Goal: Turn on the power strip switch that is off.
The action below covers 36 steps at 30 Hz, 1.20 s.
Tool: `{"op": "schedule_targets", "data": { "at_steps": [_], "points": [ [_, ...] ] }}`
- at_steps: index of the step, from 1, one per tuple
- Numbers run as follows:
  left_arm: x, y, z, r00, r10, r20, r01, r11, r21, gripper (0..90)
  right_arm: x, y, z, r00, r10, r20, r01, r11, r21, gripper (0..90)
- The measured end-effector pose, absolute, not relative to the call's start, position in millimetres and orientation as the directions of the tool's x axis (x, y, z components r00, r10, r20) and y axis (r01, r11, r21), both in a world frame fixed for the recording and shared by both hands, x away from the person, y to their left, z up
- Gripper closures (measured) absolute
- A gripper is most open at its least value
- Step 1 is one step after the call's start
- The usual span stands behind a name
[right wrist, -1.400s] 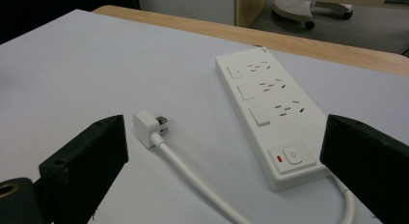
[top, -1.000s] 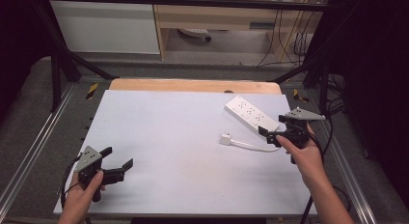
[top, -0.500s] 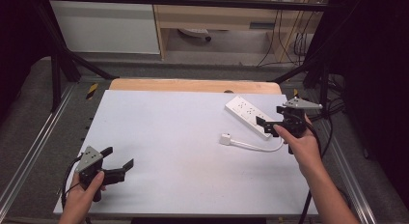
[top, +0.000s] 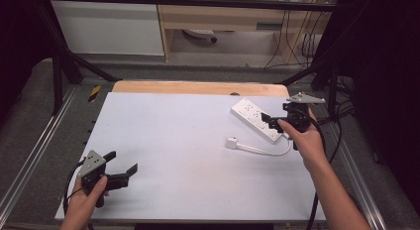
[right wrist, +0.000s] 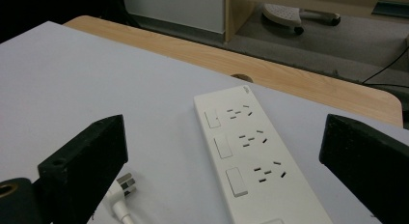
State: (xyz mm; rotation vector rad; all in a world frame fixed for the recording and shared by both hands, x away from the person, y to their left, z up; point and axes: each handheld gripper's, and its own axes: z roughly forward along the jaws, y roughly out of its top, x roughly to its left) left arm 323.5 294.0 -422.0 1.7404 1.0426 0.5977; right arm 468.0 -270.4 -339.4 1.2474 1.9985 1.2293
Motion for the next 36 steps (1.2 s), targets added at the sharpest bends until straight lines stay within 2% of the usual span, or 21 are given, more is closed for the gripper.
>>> {"op": "schedule_targets", "data": {
  "at_steps": [27,30,36],
  "points": [
    [324,294,-422,0.516,0.853,-0.075,0.379,-0.149,0.913,6.2,500,-277,-360,-0.417,0.907,0.064,0.53,0.185,0.828,4.1],
    [324,294,-422,0.516,0.853,-0.075,0.38,-0.149,0.913,6.2,501,-278,-361,-0.414,0.907,0.073,0.538,0.18,0.823,5.3],
    [324,293,-423,0.516,0.854,-0.074,0.382,-0.151,0.912,6.2,504,-281,-364,-0.406,0.911,0.079,0.547,0.172,0.819,13.7]
  ]
}}
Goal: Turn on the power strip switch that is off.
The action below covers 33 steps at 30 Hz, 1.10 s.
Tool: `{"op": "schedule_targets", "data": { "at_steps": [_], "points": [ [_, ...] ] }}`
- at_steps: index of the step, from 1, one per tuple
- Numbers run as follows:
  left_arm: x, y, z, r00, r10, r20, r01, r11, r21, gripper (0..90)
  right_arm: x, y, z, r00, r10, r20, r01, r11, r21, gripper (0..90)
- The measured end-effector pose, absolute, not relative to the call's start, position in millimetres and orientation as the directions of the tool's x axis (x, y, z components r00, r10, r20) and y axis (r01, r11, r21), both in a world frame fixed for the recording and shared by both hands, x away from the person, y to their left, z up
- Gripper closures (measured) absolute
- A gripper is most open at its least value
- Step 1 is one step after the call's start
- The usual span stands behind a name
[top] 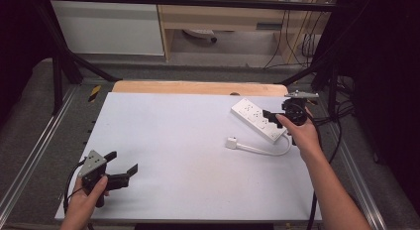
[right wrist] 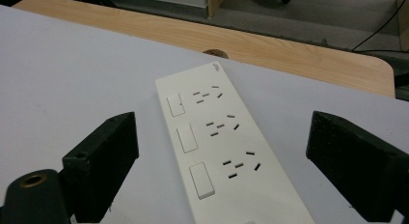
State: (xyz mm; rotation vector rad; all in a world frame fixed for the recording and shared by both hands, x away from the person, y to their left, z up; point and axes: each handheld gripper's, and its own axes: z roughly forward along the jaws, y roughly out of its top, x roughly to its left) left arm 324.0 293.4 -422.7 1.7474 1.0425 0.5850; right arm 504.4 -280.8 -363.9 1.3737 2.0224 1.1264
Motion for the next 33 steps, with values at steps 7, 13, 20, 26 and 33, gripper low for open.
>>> {"op": "schedule_targets", "data": {
  "at_steps": [7,13,20,26,33],
  "points": [
    [324,294,-422,0.514,0.855,-0.073,0.381,-0.151,0.912,6.1,508,-277,-371,-0.404,0.913,0.053,0.546,0.195,0.815,28.1],
    [324,294,-422,0.514,0.855,-0.07,0.376,-0.151,0.914,6.0,510,-275,-377,-0.41,0.911,0.049,0.552,0.205,0.808,40.2],
    [324,294,-422,0.513,0.855,-0.073,0.38,-0.15,0.913,6.0,512,-276,-384,-0.408,0.912,0.034,0.557,0.219,0.801,52.7],
    [323,294,-422,0.518,0.853,-0.072,0.379,-0.153,0.913,6.0,513,-275,-390,-0.411,0.911,0.03,0.561,0.227,0.796,59.1],
    [323,294,-422,0.517,0.854,-0.064,0.376,-0.16,0.913,6.0,516,-271,-397,-0.424,0.905,0.033,0.566,0.237,0.789,68.0]
  ]
}}
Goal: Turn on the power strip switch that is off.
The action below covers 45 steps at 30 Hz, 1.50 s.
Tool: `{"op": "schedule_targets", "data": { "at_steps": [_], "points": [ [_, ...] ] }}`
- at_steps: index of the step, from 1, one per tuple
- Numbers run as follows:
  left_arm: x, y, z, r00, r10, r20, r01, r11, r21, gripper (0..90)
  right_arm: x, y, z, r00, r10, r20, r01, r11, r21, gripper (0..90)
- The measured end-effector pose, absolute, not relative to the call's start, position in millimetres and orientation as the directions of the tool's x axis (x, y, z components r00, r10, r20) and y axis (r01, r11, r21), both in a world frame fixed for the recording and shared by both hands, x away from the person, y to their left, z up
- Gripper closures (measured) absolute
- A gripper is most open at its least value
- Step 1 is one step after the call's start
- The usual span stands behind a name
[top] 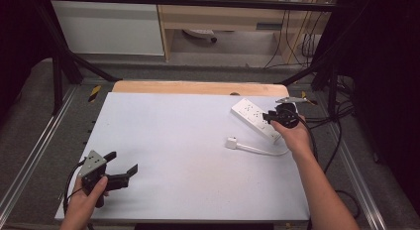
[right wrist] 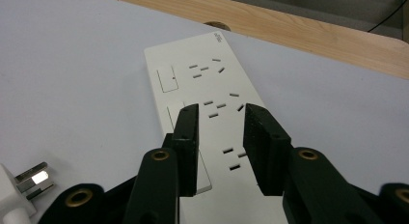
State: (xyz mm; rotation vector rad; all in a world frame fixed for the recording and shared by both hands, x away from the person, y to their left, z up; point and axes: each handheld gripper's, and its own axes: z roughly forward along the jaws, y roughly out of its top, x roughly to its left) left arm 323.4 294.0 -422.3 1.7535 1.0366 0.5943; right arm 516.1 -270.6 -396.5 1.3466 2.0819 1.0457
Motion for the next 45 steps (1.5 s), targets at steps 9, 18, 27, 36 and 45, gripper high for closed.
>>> {"op": "schedule_targets", "data": {
  "at_steps": [9,18,27,36,45],
  "points": [
    [323,294,-422,0.517,0.853,-0.063,0.377,-0.162,0.912,6.0,516,-265,-404,-0.44,0.898,0.025,0.535,0.24,0.81,78.8],
    [323,294,-422,0.515,0.855,-0.06,0.375,-0.161,0.913,6.0,514,-267,-411,-0.434,0.9,0.046,0.529,0.214,0.821,87.7],
    [323,295,-422,0.512,0.857,-0.059,0.374,-0.16,0.913,6.0,514,-265,-416,-0.425,0.904,0.045,0.541,0.213,0.814,89.8],
    [323,295,-422,0.515,0.855,-0.063,0.374,-0.158,0.914,6.0,509,-266,-424,-0.413,0.91,0.041,0.527,0.202,0.825,90.0],
    [323,294,-422,0.514,0.856,-0.059,0.376,-0.163,0.912,6.0,505,-267,-431,-0.415,0.908,0.056,0.519,0.186,0.834,90.0]
  ]
}}
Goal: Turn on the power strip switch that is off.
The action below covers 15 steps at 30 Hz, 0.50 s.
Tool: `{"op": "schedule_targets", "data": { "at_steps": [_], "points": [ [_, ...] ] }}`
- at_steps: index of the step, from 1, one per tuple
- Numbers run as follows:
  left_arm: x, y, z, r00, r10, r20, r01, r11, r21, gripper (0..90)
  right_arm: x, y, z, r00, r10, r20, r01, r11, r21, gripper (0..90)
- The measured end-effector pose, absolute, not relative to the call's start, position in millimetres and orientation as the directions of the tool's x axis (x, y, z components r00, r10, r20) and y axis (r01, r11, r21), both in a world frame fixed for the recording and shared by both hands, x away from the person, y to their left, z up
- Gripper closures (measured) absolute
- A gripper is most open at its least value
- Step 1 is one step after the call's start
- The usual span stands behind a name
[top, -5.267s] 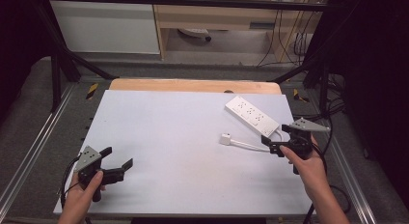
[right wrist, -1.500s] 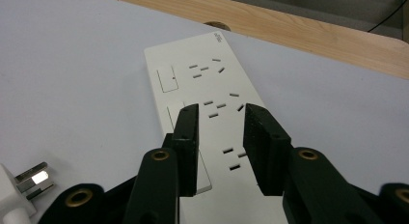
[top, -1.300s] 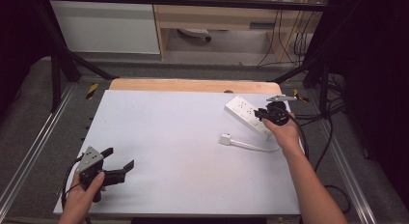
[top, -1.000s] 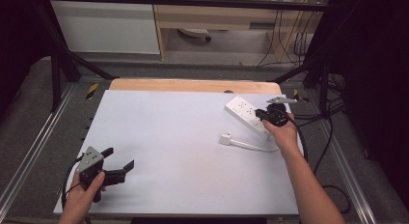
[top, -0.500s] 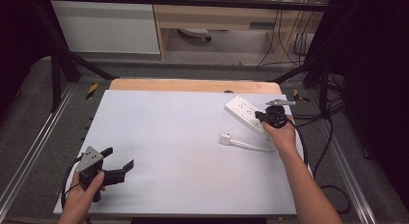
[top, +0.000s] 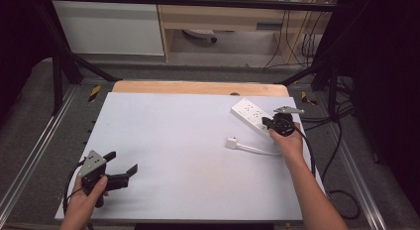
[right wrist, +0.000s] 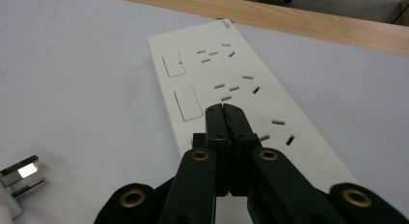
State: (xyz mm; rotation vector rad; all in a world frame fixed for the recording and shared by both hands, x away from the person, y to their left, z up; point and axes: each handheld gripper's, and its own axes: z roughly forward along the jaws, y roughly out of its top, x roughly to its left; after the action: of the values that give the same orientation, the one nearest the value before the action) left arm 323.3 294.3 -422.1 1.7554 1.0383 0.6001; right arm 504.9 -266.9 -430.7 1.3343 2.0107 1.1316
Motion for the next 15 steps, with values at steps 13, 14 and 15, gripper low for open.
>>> {"op": "schedule_targets", "data": {
  "at_steps": [13,14,15],
  "points": [
    [323.1,294.7,-422.1,0.511,0.857,-0.059,0.376,-0.161,0.912,6.0,498.9,-269.6,-437.8,-0.406,0.912,0.057,0.5,0.169,0.849,90.0],
    [323.1,294.7,-422.2,0.511,0.857,-0.059,0.376,-0.162,0.912,6.0,498.6,-269.5,-438.3,-0.406,0.912,0.058,0.5,0.169,0.85,90.0],
    [323.1,294.7,-422.1,0.512,0.857,-0.057,0.376,-0.164,0.912,6.0,498.3,-269.4,-438.6,-0.406,0.912,0.059,0.501,0.168,0.849,90.0]
  ]
}}
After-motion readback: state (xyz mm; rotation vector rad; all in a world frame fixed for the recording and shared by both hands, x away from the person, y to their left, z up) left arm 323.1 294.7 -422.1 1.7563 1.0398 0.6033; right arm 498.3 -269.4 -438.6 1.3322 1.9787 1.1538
